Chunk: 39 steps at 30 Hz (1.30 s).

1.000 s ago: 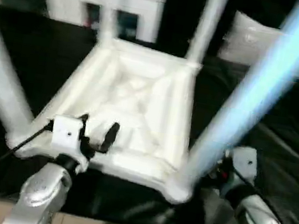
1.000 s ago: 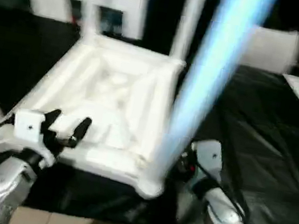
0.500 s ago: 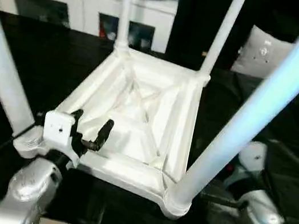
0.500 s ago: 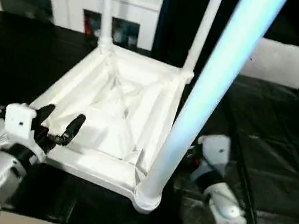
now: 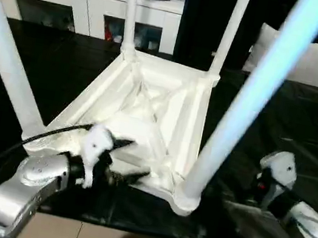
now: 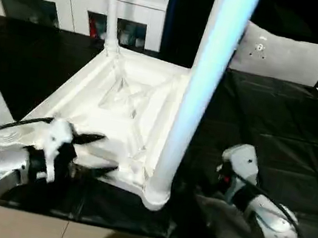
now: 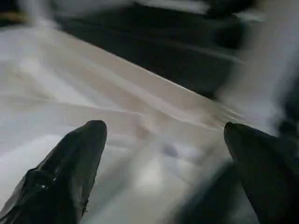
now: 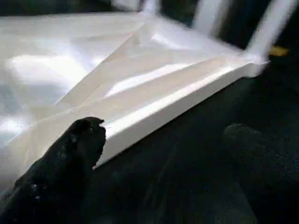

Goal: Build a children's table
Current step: Rotate table base, then rotate leg to tighten

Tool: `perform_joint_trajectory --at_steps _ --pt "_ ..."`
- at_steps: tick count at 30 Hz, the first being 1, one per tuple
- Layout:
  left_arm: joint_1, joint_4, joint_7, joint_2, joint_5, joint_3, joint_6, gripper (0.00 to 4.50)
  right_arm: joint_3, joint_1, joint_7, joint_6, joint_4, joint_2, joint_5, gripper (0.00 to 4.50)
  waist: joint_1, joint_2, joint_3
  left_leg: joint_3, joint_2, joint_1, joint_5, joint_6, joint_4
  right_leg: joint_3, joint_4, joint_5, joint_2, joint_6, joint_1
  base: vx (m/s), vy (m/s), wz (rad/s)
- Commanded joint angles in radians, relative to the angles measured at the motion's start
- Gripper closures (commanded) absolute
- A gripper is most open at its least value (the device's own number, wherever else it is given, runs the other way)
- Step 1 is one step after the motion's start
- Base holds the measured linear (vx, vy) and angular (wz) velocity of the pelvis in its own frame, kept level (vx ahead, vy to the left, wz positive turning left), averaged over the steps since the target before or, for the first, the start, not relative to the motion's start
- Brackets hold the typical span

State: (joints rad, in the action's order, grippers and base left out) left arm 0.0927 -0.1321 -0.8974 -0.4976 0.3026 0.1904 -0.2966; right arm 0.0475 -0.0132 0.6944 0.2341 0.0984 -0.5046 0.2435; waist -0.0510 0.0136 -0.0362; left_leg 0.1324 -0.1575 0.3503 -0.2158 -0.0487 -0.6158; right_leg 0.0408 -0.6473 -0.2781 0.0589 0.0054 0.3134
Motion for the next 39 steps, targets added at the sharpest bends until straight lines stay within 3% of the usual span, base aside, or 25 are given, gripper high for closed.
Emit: perform_joint_trajectory --at_steps 1,4,8,9,12,13,14,15,16,17,23,24,25,26,27,31,39 --pt "0.042 0.021 -0.098 -0.039 0.003 0.038 -0.006 0.31 0.0 0.012 0.065 -0.005 -0.011 -0.034 0.022 0.0 -0.008 -0.014 0.025 -0.014 -0.061 -0.005 -0.262 0.021 0.096 -0.051 0.109 -0.258 0.088 -0.188 -0.002 0.0 0.0 0.0" --pt "0.096 0.051 -0.181 -0.072 -0.026 0.088 -0.009 0.53 0.003 0.017 0.123 -0.002 -0.011 -0.069 0.04 0.0 -0.009 -0.011 0.03 -0.009 -0.064 -0.004 -0.22 0.035 0.095 -0.05 0.104 -0.202 0.086 -0.199 0.001 0.0 0.0 0.0" --pt "0.204 0.168 -0.222 -0.049 -0.127 0.173 0.046 0.93 -0.012 -0.002 0.23 0.006 0.043 -0.115 0.09 0.0 -0.014 -0.006 0.035 -0.005 -0.066 -0.004 -0.182 0.051 0.09 -0.051 0.097 -0.102 0.085 -0.217 0.0 0.0 0.0 0.0" --pt "0.214 0.18 -0.226 -0.047 -0.133 0.179 0.047 1.03 -0.015 -0.006 0.24 0.007 0.05 -0.12 0.095 0.0 -0.016 -0.01 0.04 -0.004 -0.067 -0.001 -0.152 0.062 0.087 -0.051 0.092 -0.049 0.087 -0.222 -0.005 0.0 0.0 0.0" --pt "0.269 0.254 -0.248 -0.041 -0.158 0.204 0.079 1.15 -0.032 -0.031 0.293 0.016 0.094 -0.146 0.119 0.0 -0.02 -0.007 0.051 -0.005 -0.066 0.008 -0.064 0.097 0.077 -0.047 0.079 0.105 0.087 -0.239 -0.01 0.0 0.0 0.0" --pt "0.279 0.267 -0.253 -0.041 -0.162 0.208 0.084 1.21 -0.034 -0.034 0.3 0.018 0.1 -0.149 0.121 0.0 -0.021 -0.005 0.057 -0.004 -0.065 0.009 -0.022 0.116 0.071 -0.045 0.071 0.186 0.083 -0.249 -0.006 0.0 0.0 0.0" --pt "0.308 0.303 -0.274 -0.041 -0.172 0.22 0.095 1.31 -0.041 -0.045 0.324 0.022 0.118 -0.163 0.127 0.0 -0.022 -0.004 0.056 -0.004 -0.064 0.012 -0.015 0.123 0.069 -0.044 0.067 0.209 0.084 -0.254 -0.005 0.0 0.0 0.0" --pt "0.317 0.315 -0.284 -0.042 -0.174 0.226 0.097 1.31 -0.044 -0.05 0.332 0.022 0.124 -0.168 0.129 0.0 -0.023 -0.005 0.052 -0.003 -0.064 0.014 -0.03 0.131 0.071 -0.043 0.071 0.206 0.085 -0.256 -0.005 0.0 0.0 0.0" --pt "0.325 0.324 -0.294 -0.041 -0.174 0.229 0.098 1.49 -0.045 -0.056 0.336 0.023 0.131 -0.173 0.131 0.0 -0.025 0.001 0.05 -0.004 -0.066 0.013 -0.06 0.127 0.073 -0.043 0.074 0.167 0.089 -0.261 -0.005 0.0 0.0 0.0" --pt "0.333 0.335 -0.303 -0.039 -0.175 0.233 0.1 1.55 -0.045 -0.059 0.341 0.024 0.134 -0.176 0.132 0.0 -0.024 -0.002 0.048 -0.004 -0.068 0.012 -0.076 0.121 0.076 -0.042 0.077 0.141 0.089 -0.262 -0.004 0.0 0.0 0.0" --pt "0.39 0.435 -0.364 -0.014 -0.201 0.266 0.138 2.02 -0.043 -0.101 0.374 0.028 0.164 -0.211 0.143 0.0 -0.034 0.007 0.037 -0.003 -0.074 0.004 -0.189 0.067 0.088 -0.048 0.096 -0.052 0.094 -0.262 0.001 0.0 0.0 0.0" --pt "0.4 0.454 -0.372 -0.008 -0.205 0.272 0.149 2.08 -0.041 -0.107 0.375 0.027 0.166 -0.214 0.142 0.0 -0.036 0.007 0.038 -0.004 -0.074 0.005 -0.188 0.065 0.088 -0.049 0.095 -0.054 0.094 -0.261 0.0 0.0 0.0 0.0" --pt "0.403 0.46 -0.374 -0.006 -0.207 0.274 0.154 2.17 -0.04 -0.11 0.375 0.028 0.168 -0.215 0.142 0.0 -0.038 0.013 0.038 -0.004 -0.074 0.004 -0.189 0.062 0.088 -0.049 0.095 -0.058 0.094 -0.26 0.001 0.0 0.0 0.0" --pt "0.409 0.472 -0.377 -0.002 -0.211 0.277 0.164 2.28 -0.039 -0.112 0.375 0.028 0.17 -0.216 0.142 0.0 -0.04 0.008 0.039 -0.004 -0.075 0.004 -0.187 0.061 0.088 -0.05 0.095 -0.051 0.095 -0.26 0.001 0.0 0.0 0.0" --pt "0.414 0.484 -0.38 0.004 -0.213 0.278 0.17 2.37 -0.038 -0.116 0.374 0.029 0.174 -0.216 0.142 0.0 -0.041 0.014 0.04 -0.004 -0.075 0.006 -0.175 0.064 0.087 -0.05 0.092 -0.034 0.096 -0.261 0.0 0.0 0.0 0.0" --pt "0.439 0.533 -0.391 0.016 -0.238 0.291 0.201 2.71 -0.038 -0.135 0.37 0.032 0.189 -0.218 0.146 0.0 -0.042 0.019 0.041 -0.005 -0.075 0.007 -0.16 0.073 0.087 -0.049 0.091 -0.001 0.095 -0.263 0.001 0.0 0.0 0.0" --pt "0.481 0.625 -0.384 0.037 -0.293 0.308 0.264 3.41 -0.05 -0.13 0.365 0.02 0.172 -0.214 0.139 0.0 -0.041 0.018 0.038 -0.005 -0.077 0.007 -0.181 0.068 0.09 -0.049 0.097 -0.033 0.098 -0.26 0.001 0.0 0.0 0.0"
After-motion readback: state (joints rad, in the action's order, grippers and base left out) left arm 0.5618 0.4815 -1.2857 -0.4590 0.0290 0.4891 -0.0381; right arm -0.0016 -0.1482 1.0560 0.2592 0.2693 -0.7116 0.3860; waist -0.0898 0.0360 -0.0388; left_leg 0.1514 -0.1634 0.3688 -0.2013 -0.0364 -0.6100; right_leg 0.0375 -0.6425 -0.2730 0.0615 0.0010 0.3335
